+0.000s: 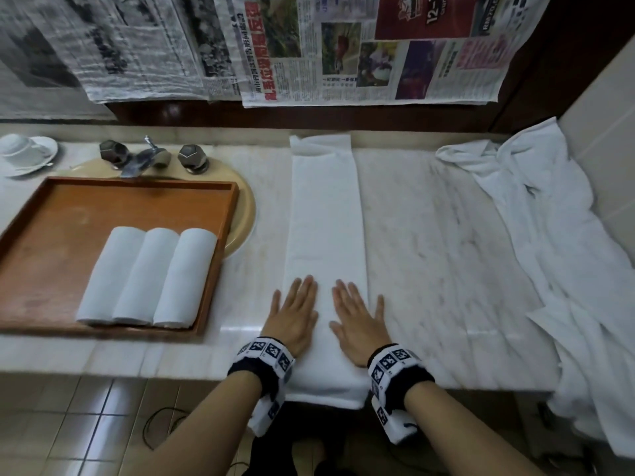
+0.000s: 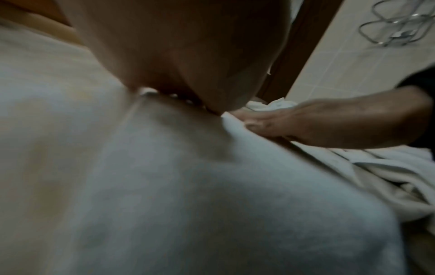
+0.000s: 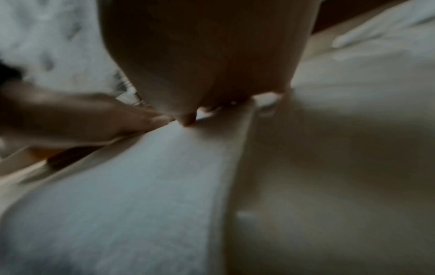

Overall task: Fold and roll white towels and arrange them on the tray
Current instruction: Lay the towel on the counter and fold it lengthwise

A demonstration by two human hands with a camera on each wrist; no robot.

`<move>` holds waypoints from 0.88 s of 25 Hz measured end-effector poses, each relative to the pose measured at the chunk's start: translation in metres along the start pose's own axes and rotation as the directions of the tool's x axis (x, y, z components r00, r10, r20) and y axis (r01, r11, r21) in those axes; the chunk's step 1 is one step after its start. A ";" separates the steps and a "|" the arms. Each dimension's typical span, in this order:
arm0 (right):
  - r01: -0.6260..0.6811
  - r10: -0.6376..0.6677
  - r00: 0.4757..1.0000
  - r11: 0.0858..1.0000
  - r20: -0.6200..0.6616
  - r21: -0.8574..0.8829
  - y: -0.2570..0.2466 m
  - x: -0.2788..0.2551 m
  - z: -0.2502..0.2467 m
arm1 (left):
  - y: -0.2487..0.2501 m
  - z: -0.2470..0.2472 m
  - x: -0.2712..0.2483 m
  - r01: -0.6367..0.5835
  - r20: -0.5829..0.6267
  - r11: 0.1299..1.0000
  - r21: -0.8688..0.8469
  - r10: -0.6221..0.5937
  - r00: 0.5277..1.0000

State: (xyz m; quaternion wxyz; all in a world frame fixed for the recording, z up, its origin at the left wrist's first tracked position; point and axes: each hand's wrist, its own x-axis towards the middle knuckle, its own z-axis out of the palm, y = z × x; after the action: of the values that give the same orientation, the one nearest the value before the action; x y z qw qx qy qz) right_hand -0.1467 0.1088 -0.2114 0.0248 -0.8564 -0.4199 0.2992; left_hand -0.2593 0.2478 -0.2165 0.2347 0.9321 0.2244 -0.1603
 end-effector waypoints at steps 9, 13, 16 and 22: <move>-0.066 0.068 0.997 0.996 0.039 -0.055 -0.006 -0.002 -0.001 | -0.002 -0.007 -0.002 0.029 0.063 0.999 0.022 -0.031 0.998; -0.071 0.076 0.995 0.994 0.057 -0.086 0.000 0.017 -0.021 | -0.010 -0.022 0.020 0.051 0.096 0.997 0.066 -0.057 0.994; -0.072 0.080 0.993 0.993 0.087 -0.090 0.002 0.044 -0.040 | -0.015 -0.040 0.050 0.046 0.126 0.994 0.099 -0.059 0.990; -0.092 0.100 0.990 0.992 0.100 -0.086 -0.007 0.080 -0.077 | -0.004 -0.074 0.092 0.097 0.115 0.988 0.122 -0.111 0.987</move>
State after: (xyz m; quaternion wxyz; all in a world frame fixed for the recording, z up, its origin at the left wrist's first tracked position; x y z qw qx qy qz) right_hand -0.0734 0.1878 -0.1855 -0.0462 -0.8593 -0.3907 0.3268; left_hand -0.1685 0.3200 -0.1935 0.1844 0.9197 0.2485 -0.2415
